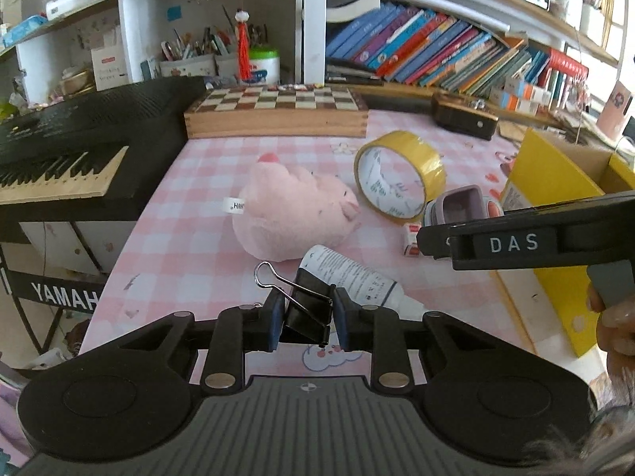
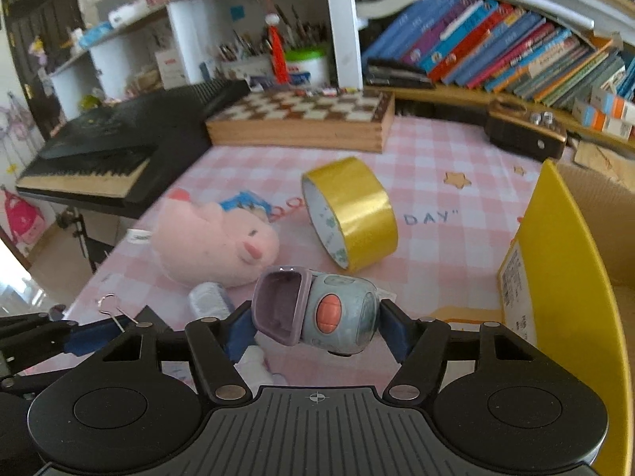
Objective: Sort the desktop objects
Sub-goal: 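Carry the binder clip in the left tool while the right tool carries the toy robot toward the yellow box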
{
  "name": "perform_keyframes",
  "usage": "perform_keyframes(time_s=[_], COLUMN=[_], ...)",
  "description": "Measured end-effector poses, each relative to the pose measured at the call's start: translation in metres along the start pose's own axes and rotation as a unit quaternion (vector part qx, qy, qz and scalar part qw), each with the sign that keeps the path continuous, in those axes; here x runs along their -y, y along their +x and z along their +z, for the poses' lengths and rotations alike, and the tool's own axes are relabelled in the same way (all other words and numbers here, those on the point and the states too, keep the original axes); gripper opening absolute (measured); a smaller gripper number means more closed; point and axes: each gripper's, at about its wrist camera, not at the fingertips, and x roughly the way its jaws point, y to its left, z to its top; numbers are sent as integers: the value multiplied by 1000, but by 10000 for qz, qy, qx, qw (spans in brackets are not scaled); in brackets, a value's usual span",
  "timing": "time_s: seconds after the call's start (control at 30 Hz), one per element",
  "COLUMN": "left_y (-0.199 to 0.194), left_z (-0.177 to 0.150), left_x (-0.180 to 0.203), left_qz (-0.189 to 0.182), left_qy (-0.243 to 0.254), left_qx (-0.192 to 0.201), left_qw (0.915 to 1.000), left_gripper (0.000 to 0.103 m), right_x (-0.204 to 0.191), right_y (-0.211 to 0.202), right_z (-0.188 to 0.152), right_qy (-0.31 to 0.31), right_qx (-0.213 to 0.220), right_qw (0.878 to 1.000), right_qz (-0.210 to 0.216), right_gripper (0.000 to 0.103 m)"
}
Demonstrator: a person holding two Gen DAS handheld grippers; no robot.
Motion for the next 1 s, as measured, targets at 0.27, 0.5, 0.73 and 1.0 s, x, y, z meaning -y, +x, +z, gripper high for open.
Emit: perform_keyframes(time_s=[0.27,0.5,0.73,1.0], left_y=[-35,-74,-113,-141], left_z=[-8,-17,-30,-51], left_x=[-8,-16,-14,-3], left_qz=[-212,-463,-719,-1000], left_qy=[-350,-562,-649,-484], left_qx=[178,307,492,469], left_qw=[9990,9969,9941,9927], left_gripper=[24,24,24,24], right_x=[-5,-10,-16,-22], right_y=[-35,-72,-111,-141], right_z=[-13,-31,-50,-79], right_qy=[9,9,22,172], right_qx=[121,139,226,258], right_qw=[9999,9997,9994,9995], right_qz=[57,181,261,116], right_gripper=[67,67,67,67])
